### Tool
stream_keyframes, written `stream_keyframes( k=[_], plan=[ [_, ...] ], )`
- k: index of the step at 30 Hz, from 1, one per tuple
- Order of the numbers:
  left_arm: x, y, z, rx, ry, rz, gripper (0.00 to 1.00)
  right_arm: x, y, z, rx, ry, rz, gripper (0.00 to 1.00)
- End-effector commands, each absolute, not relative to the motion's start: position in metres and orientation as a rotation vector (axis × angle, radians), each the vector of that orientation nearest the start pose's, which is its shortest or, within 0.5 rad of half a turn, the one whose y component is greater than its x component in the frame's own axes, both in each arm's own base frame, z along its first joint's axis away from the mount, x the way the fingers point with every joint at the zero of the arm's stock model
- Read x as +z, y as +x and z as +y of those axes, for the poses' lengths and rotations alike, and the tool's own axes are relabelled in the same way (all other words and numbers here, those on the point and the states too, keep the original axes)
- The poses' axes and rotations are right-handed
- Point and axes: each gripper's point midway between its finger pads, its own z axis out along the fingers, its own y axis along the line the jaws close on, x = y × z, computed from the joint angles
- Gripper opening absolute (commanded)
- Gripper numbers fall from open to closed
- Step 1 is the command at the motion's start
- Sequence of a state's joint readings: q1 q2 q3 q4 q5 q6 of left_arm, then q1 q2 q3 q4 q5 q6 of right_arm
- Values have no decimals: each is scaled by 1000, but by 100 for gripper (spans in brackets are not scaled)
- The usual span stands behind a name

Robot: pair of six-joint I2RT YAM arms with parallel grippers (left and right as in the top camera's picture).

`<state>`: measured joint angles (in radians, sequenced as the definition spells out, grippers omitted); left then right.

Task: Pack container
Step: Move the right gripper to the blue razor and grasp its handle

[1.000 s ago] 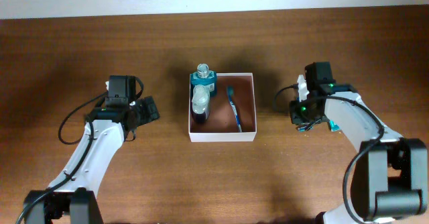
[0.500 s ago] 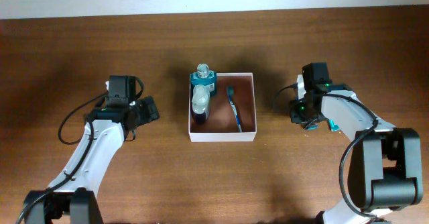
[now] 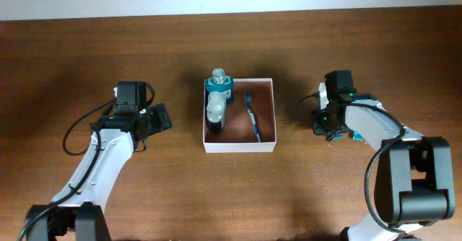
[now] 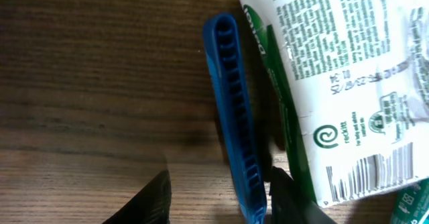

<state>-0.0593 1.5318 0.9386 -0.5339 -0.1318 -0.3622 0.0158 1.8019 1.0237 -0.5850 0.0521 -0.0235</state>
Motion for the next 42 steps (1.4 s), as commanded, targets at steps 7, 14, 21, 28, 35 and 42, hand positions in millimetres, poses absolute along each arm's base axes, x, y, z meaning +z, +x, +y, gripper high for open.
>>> stream_keyframes(
  k=[7, 14, 21, 28, 35, 42],
  plan=[
    [65, 350, 4, 64, -440, 2655, 99, -4, 343, -3, -84, -52, 2951, 19],
    [65, 350, 4, 64, -440, 2655, 100, -5, 341, -1, -68, -50, 2959, 25],
    [65, 350, 4, 64, -440, 2655, 99, -5, 341, 1, -50, -52, 2959, 19],
    [65, 350, 4, 64, -440, 2655, 100, -5, 339, 10, 25, -58, 2968, 10],
    [65, 350, 4, 64, -439, 2656, 99, -5, 338, 10, 28, -52, 2972, 7],
    [65, 350, 4, 63, -438, 2656, 99, 7, 341, 10, 31, -19, 2958, 4]
  ],
)
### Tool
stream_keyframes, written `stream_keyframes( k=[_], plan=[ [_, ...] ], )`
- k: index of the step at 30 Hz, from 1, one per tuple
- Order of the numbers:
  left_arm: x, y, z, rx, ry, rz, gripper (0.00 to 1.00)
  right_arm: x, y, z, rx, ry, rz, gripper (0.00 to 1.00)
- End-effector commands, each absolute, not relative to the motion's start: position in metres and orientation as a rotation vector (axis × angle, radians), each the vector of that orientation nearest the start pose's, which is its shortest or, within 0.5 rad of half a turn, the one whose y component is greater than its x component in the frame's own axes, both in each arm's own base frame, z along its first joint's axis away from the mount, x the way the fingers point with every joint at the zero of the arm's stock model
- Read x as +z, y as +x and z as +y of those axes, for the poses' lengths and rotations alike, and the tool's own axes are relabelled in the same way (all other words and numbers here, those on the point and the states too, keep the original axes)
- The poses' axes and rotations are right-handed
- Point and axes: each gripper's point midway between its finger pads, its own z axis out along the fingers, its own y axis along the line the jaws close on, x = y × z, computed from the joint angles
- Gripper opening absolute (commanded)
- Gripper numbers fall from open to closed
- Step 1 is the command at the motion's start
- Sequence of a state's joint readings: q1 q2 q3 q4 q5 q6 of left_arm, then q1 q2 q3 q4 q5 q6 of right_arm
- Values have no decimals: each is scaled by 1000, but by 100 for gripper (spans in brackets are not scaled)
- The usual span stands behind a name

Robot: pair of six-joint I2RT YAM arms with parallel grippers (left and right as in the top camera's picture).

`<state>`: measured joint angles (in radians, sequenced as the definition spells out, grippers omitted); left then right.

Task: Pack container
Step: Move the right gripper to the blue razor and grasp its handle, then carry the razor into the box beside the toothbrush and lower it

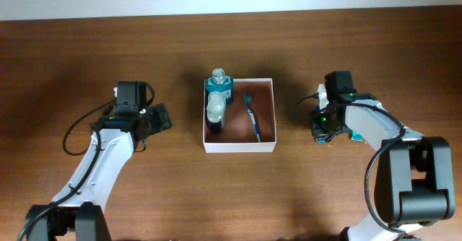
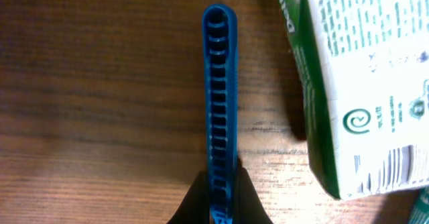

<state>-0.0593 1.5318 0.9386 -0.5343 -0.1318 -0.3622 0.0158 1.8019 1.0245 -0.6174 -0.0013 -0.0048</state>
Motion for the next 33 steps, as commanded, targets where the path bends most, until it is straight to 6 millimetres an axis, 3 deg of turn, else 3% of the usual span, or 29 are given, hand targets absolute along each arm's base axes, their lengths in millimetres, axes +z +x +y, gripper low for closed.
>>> stream_keyframes(
  k=[1, 12, 17, 22, 25, 33],
  plan=[
    [65, 350, 4, 63, -437, 2656, 99, 13, 343, 10, 32, -17, 2953, 4],
    [65, 350, 4, 63, -437, 2656, 99, 77, 357, 29, 106, -29, 2876, 4],
    [65, 350, 4, 63, -437, 2656, 99, 110, 359, 54, 147, -106, 2829, 4],
    [65, 350, 4, 63, -437, 2656, 99, 142, 359, 82, 195, -74, 2786, 4],
    [65, 350, 4, 63, -437, 2656, 99, 152, 359, 99, 222, -86, 2767, 4],
    [65, 350, 4, 63, -437, 2656, 99, 156, 352, 144, 293, -133, 2748, 4]
  ],
)
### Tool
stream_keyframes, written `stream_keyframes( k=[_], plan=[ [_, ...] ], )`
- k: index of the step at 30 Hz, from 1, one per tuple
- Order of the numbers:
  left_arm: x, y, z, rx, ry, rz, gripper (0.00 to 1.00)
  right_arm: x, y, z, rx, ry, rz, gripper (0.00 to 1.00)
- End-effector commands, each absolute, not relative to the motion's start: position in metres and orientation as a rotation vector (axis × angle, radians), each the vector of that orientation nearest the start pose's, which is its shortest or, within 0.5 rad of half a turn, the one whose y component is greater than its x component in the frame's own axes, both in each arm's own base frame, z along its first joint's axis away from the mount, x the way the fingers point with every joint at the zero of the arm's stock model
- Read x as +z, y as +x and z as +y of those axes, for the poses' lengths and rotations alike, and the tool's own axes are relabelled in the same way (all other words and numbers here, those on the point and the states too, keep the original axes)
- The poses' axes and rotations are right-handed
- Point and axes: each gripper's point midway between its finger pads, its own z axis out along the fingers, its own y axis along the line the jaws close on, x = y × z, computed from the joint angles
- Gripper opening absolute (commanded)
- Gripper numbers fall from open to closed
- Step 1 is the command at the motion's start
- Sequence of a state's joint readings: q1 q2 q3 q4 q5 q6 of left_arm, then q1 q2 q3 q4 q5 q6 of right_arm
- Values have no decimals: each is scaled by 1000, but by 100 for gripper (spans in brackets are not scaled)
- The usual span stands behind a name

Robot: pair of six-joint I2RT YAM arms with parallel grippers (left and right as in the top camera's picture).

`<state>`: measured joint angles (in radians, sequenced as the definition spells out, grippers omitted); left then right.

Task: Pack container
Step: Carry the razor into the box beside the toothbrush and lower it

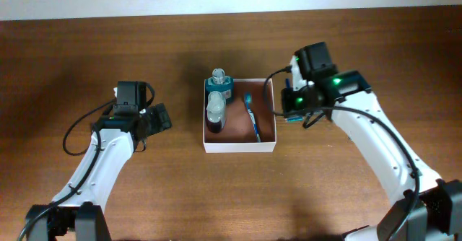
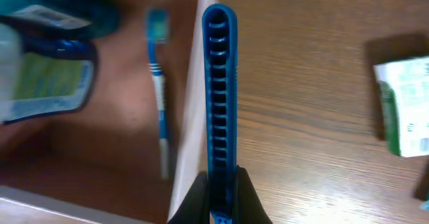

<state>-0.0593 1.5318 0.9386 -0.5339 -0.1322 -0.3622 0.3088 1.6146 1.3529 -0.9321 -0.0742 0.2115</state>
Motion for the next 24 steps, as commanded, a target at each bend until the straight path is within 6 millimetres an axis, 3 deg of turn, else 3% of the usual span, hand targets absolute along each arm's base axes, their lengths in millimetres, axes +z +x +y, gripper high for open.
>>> stream_keyframes(
  k=[1, 15, 24],
  plan=[
    [65, 350, 4, 63, -437, 2656, 99, 157, 351, 150, 304, -135, 2742, 4],
    [65, 350, 4, 63, -437, 2656, 99, 143, 352, 215, 395, -207, 2703, 4],
    [65, 350, 4, 63, -437, 2656, 100, 118, 357, 218, 356, -212, 2745, 5]
  ],
)
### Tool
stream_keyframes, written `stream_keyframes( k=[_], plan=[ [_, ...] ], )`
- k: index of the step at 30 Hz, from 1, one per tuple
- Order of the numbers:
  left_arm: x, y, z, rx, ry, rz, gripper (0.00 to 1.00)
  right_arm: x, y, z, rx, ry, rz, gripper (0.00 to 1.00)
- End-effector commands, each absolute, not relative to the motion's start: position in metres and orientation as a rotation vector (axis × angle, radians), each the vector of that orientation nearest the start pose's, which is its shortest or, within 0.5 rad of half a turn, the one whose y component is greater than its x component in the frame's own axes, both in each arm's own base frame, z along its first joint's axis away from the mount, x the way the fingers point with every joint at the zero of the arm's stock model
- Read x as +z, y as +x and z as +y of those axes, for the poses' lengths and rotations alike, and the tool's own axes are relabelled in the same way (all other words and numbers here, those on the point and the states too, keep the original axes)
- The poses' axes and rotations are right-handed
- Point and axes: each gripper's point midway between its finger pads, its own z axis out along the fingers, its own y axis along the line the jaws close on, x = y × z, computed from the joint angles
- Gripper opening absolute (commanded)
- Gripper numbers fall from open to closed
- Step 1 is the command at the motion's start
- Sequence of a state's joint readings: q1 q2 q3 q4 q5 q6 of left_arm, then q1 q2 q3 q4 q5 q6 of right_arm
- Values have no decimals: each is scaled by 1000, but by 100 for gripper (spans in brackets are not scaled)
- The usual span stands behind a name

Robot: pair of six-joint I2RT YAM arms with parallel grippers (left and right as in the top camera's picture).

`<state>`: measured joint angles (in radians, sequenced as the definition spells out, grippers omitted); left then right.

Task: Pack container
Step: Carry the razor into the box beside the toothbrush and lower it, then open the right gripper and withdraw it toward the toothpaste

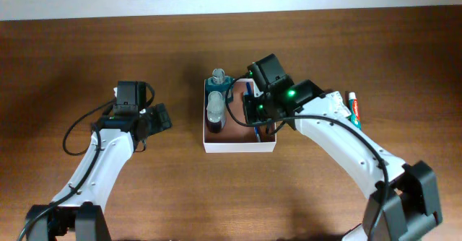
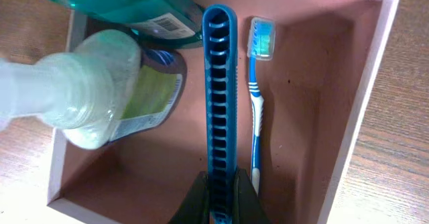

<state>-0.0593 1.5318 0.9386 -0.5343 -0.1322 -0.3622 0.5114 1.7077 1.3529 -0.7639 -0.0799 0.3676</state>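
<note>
My right gripper (image 2: 220, 197) is shut on the lower end of a blue comb (image 2: 220, 83). It holds the comb lengthwise over the inside of the white box (image 2: 365, 103), between a clear bottle (image 2: 100, 96) and a blue toothbrush (image 2: 256, 110). A teal mouthwash bottle (image 2: 127, 3) leans at the box's far left corner. Whether the comb touches the floor of the box cannot be told. In the overhead view the right gripper (image 1: 254, 110) covers the comb above the box (image 1: 238, 147). My left gripper (image 1: 160, 117) rests on the table well left of the box, with nothing seen in it.
A small red, white and green tube (image 1: 353, 105) lies on the wooden table to the right of the box, beside my right arm. The table's far edge runs along the top of the overhead view.
My right gripper has moved left with the comb, from over the box's right wall to over the box's inside beside the toothbrush. The left arm has not moved.
My right gripper stood open around the blue comb on the table, next to a green and white pack at the right. Then it was shut on the comb. Then it held the comb at the box's right wall, and now inside the box's outline.
</note>
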Motion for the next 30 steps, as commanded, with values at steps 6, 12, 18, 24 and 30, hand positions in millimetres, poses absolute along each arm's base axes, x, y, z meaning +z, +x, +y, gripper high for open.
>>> stream_keyframes(
  k=[6, 12, 18, 24, 30],
  plan=[
    [65, 350, 4, 63, -437, 2656, 99, 98, 359, 219, 335, -213, 2783, 5],
    [65, 350, 4, 63, -437, 2656, 99, 77, 361, 218, 305, -210, 2828, 5],
    [65, 350, 4, 63, -437, 2656, 99, 55, 361, 218, 282, -212, 2869, 5],
    [65, 350, 4, 63, -437, 2656, 100, 45, 362, 219, 277, -212, 2881, 5],
    [65, 350, 4, 63, -437, 2656, 99, 44, 363, 219, 276, -213, 2882, 26]
  ],
)
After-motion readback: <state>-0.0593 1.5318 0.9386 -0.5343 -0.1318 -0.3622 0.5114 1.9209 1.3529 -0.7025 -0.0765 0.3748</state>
